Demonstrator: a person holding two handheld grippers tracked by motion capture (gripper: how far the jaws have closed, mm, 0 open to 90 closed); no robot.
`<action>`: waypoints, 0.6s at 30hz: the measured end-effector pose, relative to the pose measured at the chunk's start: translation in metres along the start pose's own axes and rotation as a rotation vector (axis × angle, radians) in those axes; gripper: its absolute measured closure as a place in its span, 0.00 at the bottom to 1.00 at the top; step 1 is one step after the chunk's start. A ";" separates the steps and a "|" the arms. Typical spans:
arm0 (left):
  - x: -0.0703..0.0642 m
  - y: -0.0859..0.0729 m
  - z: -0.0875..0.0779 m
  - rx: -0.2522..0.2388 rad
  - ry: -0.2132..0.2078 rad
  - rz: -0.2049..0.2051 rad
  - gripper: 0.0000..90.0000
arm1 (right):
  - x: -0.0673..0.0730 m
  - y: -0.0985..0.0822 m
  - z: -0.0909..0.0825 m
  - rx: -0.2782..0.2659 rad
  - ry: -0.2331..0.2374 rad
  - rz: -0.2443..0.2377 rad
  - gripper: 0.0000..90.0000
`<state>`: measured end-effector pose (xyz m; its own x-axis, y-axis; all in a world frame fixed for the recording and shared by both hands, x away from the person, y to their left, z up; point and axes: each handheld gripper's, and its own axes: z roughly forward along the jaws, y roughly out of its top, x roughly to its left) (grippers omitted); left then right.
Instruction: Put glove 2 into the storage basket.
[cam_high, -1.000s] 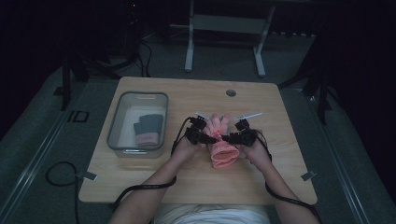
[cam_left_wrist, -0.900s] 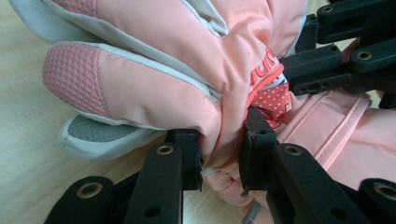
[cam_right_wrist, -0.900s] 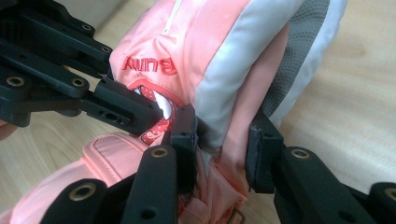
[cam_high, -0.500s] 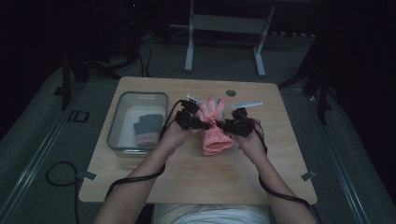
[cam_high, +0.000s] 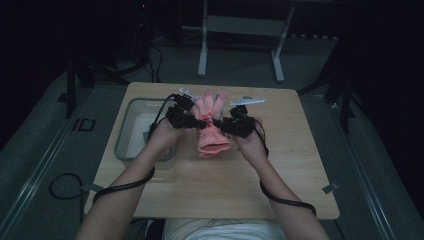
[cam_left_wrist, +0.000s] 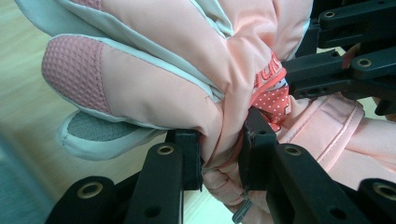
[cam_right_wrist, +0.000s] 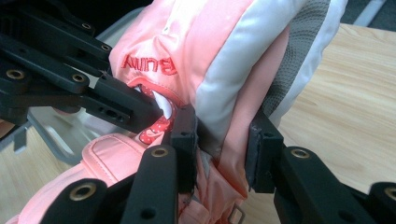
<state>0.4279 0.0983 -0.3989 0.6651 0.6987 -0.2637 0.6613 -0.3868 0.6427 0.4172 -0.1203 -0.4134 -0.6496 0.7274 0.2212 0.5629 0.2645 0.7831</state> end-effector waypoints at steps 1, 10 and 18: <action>0.003 -0.002 -0.004 0.003 0.002 -0.003 0.81 | 0.003 0.002 0.003 0.000 0.005 0.001 0.77; 0.034 -0.017 -0.039 0.030 0.051 -0.018 0.81 | 0.038 0.019 0.037 -0.001 0.043 -0.007 0.77; 0.061 -0.031 -0.072 0.059 0.098 -0.045 0.81 | 0.066 0.032 0.069 -0.005 0.103 -0.010 0.77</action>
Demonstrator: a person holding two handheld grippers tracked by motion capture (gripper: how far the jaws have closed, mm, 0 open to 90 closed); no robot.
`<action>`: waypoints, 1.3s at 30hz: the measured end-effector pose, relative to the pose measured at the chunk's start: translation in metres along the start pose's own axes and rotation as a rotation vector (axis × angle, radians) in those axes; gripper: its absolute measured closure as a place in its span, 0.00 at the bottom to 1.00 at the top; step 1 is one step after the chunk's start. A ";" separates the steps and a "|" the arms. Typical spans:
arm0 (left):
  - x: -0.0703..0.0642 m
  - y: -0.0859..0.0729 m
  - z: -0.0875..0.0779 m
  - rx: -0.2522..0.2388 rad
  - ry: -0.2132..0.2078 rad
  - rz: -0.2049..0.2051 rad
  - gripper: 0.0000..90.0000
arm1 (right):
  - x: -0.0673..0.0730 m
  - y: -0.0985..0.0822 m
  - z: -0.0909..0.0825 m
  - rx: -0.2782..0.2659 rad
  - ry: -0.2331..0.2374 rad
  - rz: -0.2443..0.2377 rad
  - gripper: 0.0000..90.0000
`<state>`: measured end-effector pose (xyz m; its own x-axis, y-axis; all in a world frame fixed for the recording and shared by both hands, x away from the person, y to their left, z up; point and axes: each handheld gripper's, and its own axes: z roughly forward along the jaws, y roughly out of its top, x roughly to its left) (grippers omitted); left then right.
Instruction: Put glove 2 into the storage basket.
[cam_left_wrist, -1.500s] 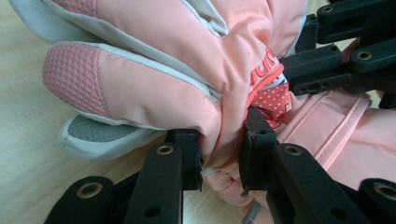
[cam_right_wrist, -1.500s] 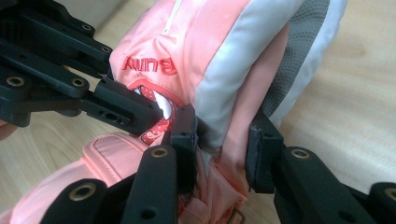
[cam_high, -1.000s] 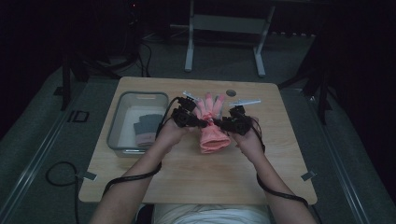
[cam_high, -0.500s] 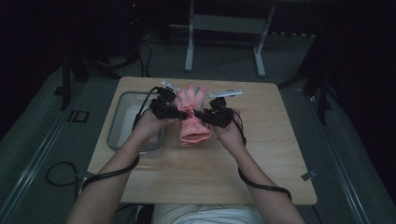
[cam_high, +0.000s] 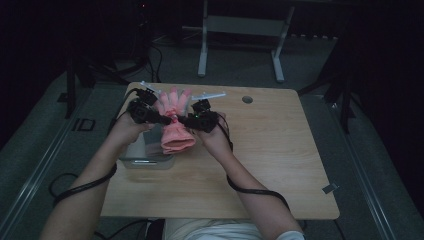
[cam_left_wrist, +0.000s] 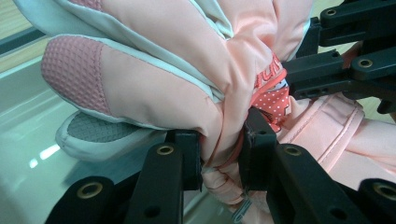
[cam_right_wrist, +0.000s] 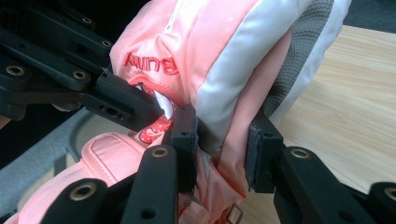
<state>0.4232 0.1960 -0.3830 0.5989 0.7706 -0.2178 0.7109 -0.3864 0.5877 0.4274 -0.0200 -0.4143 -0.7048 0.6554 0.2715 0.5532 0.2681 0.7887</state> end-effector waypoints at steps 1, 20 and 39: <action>0.005 -0.001 -0.004 0.001 0.007 -0.004 0.81 | 0.004 0.003 0.004 -0.002 0.005 -0.002 0.77; 0.067 -0.031 0.026 0.070 0.013 -0.088 0.80 | 0.009 -0.013 0.086 0.050 0.007 0.083 0.77; 0.087 -0.044 0.055 0.100 0.029 -0.176 0.71 | -0.009 -0.016 0.109 0.150 -0.007 0.129 0.69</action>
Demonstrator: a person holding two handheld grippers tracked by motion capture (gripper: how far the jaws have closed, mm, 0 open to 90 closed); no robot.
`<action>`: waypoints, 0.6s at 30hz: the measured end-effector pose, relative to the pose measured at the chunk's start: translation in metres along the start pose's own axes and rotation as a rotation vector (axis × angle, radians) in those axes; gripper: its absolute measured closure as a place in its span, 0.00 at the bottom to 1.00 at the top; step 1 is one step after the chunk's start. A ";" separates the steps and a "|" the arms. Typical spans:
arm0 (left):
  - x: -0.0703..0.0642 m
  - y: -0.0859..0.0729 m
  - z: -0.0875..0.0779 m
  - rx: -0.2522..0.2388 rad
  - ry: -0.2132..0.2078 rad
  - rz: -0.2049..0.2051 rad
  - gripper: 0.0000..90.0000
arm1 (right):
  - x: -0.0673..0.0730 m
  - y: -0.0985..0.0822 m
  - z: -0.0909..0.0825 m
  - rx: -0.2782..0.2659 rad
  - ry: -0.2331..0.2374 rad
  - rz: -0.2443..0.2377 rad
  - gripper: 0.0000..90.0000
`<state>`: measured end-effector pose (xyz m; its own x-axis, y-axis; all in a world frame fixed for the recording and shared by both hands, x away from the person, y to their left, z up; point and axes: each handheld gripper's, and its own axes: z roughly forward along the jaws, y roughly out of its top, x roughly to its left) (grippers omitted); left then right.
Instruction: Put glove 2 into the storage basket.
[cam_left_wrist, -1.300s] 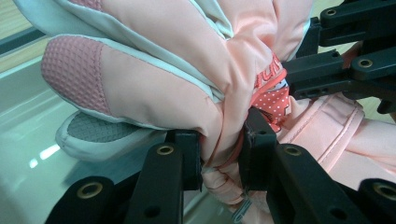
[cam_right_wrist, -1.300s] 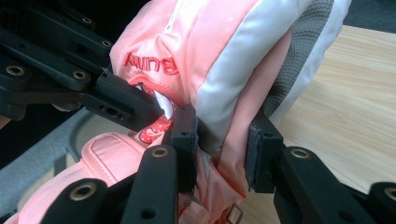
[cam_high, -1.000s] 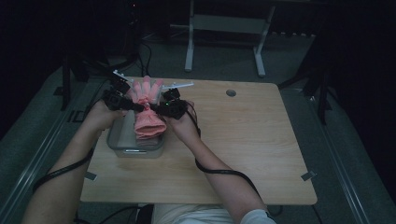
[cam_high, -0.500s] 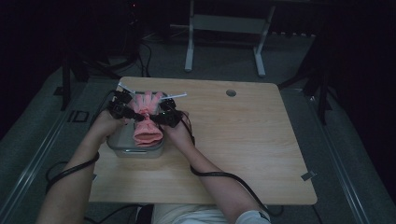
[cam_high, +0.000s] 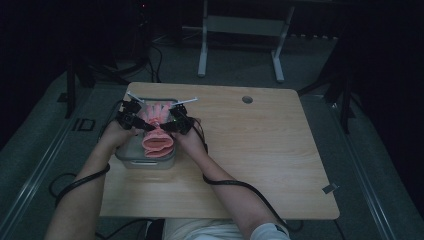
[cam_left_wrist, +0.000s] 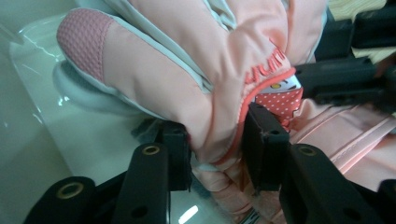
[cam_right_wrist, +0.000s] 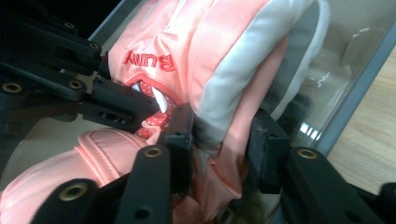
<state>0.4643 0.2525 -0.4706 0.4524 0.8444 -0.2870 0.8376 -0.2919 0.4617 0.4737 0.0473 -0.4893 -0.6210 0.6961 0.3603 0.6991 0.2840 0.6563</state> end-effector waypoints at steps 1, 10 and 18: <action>0.000 0.000 0.000 -0.006 0.003 -0.001 0.70 | 0.000 0.001 -0.002 -0.009 -0.005 0.002 0.67; -0.001 0.001 0.000 -0.063 0.109 -0.009 0.49 | -0.006 0.007 -0.040 -0.125 0.032 -0.086 0.44; -0.004 -0.003 -0.007 -0.132 0.197 -0.015 0.35 | -0.019 -0.002 -0.053 -0.106 0.101 -0.104 0.28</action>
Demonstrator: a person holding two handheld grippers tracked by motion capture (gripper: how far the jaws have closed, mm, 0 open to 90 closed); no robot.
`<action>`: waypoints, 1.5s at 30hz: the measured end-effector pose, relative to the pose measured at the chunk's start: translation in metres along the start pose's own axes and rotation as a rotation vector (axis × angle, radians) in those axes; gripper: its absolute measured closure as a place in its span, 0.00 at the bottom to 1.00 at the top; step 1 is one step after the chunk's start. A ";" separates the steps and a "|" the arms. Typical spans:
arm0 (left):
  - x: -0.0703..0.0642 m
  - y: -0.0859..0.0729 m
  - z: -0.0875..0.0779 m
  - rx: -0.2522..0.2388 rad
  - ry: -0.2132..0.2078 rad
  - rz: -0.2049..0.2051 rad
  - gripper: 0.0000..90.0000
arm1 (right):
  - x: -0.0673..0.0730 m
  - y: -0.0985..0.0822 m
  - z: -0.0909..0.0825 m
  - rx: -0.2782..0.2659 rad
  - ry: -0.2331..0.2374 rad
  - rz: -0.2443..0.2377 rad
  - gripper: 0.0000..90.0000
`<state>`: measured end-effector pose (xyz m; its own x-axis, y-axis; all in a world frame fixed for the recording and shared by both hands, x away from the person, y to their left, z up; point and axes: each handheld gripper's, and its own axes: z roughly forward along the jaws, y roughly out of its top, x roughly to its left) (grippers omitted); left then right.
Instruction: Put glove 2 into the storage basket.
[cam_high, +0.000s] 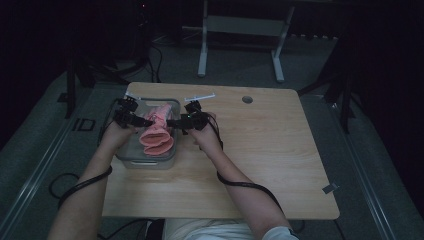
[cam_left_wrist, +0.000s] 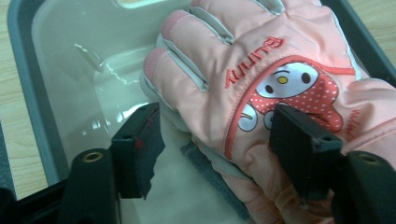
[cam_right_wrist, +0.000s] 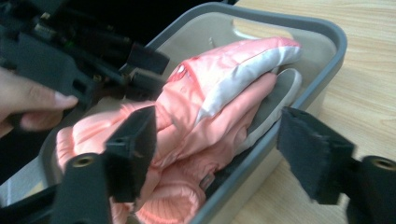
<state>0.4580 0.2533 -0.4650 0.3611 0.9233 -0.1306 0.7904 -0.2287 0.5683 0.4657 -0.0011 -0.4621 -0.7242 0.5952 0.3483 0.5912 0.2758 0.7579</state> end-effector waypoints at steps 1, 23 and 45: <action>0.000 0.000 -0.001 0.001 0.010 0.002 0.35 | -0.002 -0.001 -0.002 -0.003 0.006 -0.006 0.26; -0.031 0.006 -0.042 -0.197 -0.005 0.079 0.03 | -0.014 -0.007 -0.041 -0.051 -0.001 -0.077 0.21; -0.150 -0.010 -0.064 -0.302 -0.201 0.326 0.03 | -0.029 -0.032 -0.091 -0.037 -0.031 -0.172 0.20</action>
<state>0.3643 0.1370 -0.3995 0.6779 0.7338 -0.0444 0.4520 -0.3685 0.8123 0.4351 -0.0959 -0.4461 -0.8018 0.5650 0.1946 0.4455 0.3482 0.8248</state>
